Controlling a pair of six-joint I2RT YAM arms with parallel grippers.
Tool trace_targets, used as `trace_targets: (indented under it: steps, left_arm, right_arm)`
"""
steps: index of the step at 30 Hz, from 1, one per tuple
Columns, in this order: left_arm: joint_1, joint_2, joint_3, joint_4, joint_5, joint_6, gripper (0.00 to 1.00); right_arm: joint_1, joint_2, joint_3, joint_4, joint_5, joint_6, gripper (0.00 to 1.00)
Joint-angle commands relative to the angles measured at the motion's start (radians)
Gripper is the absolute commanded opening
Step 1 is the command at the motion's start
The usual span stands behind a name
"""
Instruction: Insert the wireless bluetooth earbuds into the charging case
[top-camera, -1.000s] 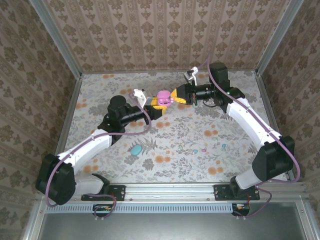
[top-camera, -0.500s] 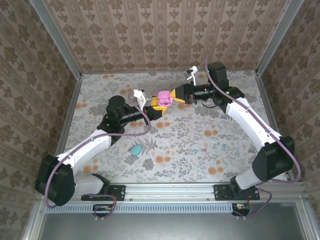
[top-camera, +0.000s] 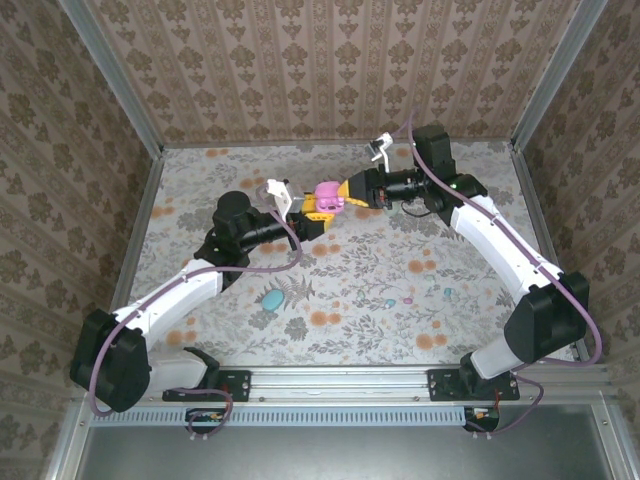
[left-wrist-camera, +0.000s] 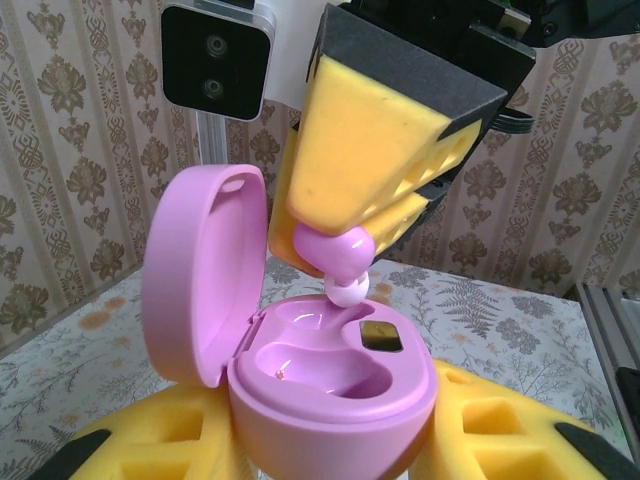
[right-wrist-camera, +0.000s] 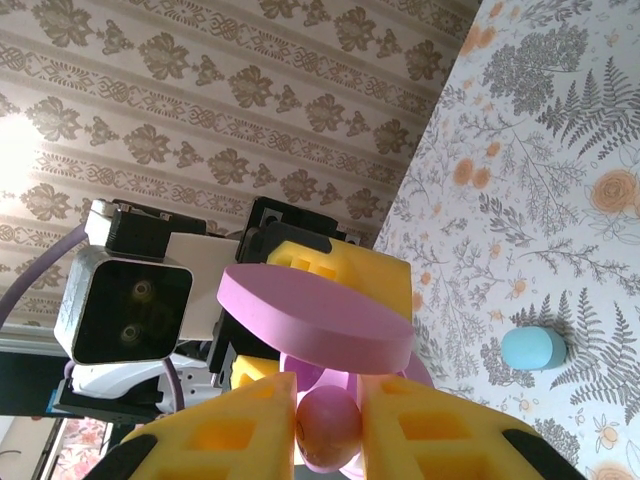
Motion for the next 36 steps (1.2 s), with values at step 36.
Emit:
trace_targets:
  steps: [36]
  left_arm:
    - [-0.009, 0.022, 0.041, 0.068, 0.022, -0.015, 0.35]
  right_arm:
    - [0.027, 0.002, 0.109, -0.189, 0.112, -0.138, 0.40]
